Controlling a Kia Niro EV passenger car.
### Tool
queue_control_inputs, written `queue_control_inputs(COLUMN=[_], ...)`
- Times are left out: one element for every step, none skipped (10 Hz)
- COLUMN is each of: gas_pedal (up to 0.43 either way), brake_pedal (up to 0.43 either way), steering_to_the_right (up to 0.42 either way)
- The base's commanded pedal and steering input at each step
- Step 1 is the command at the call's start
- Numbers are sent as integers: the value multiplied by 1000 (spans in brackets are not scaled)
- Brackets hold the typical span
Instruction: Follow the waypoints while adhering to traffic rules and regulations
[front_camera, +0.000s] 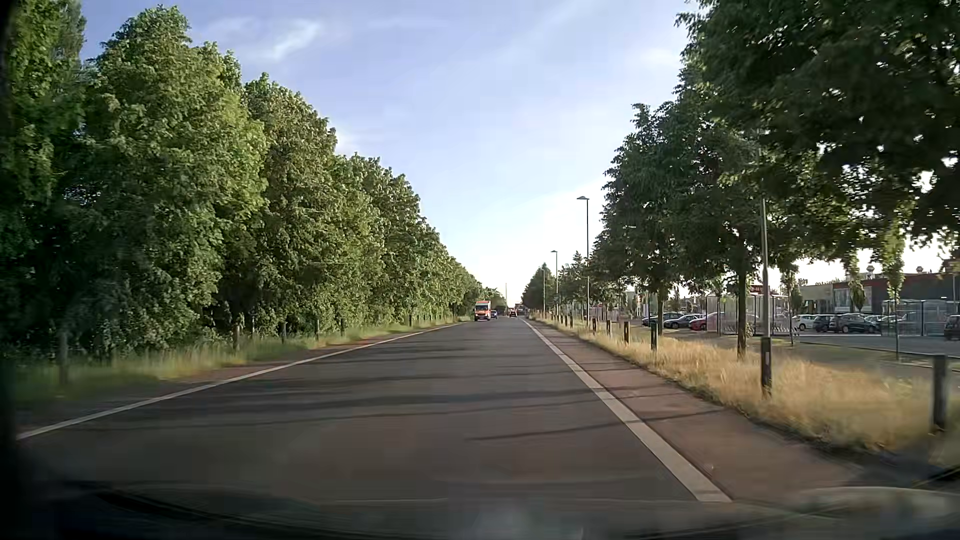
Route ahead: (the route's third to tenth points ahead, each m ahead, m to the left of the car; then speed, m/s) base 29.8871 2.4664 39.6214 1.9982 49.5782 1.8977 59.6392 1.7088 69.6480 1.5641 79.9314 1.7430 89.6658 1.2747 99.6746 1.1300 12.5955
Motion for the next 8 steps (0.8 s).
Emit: queue_control_inputs(gas_pedal=[67,67,67,67,67,67,67,67], brake_pedal=[30,30,30,30,30,30,30,30], steering_to_the_right=[0,-1,-2,-2,-2,-2,-2,-2])
